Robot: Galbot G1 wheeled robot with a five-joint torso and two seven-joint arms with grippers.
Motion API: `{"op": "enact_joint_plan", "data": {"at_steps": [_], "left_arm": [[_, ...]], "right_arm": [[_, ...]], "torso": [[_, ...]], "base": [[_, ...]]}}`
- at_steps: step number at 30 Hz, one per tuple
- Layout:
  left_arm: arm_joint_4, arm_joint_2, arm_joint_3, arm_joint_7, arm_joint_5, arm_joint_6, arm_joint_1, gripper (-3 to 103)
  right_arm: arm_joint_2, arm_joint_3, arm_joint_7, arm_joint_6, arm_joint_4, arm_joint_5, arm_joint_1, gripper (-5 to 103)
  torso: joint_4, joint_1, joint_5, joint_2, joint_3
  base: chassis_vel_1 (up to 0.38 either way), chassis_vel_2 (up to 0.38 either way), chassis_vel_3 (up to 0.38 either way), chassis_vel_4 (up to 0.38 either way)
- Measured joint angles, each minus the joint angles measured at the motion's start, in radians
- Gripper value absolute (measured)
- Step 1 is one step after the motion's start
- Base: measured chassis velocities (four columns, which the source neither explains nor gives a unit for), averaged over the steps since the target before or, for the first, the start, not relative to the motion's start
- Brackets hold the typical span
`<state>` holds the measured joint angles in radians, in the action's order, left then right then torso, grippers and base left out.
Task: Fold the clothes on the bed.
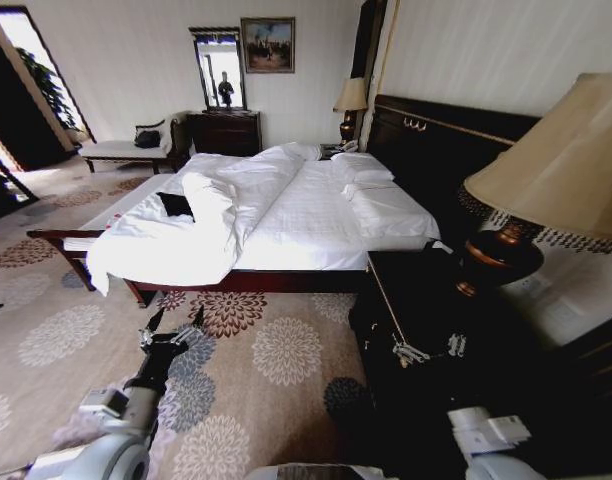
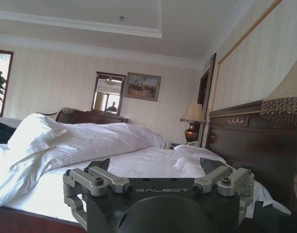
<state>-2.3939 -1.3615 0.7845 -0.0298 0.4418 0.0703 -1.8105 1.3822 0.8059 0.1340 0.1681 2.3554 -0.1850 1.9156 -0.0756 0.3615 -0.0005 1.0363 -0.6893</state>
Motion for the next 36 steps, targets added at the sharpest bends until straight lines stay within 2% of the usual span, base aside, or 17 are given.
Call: {"op": "enact_joint_plan", "data": {"at_steps": [36], "left_arm": [[0.022,0.009,-0.017,-0.005,0.004,-0.009,0.016,100]], "right_arm": [[0.026,0.005,0.007,0.009,-0.018,-0.003,-0.018,100]], "torso": [[0.0001,0.0,-0.0001,0.0,0.0]], "base": [[-0.104,0.11,0.111,-0.111]]}}
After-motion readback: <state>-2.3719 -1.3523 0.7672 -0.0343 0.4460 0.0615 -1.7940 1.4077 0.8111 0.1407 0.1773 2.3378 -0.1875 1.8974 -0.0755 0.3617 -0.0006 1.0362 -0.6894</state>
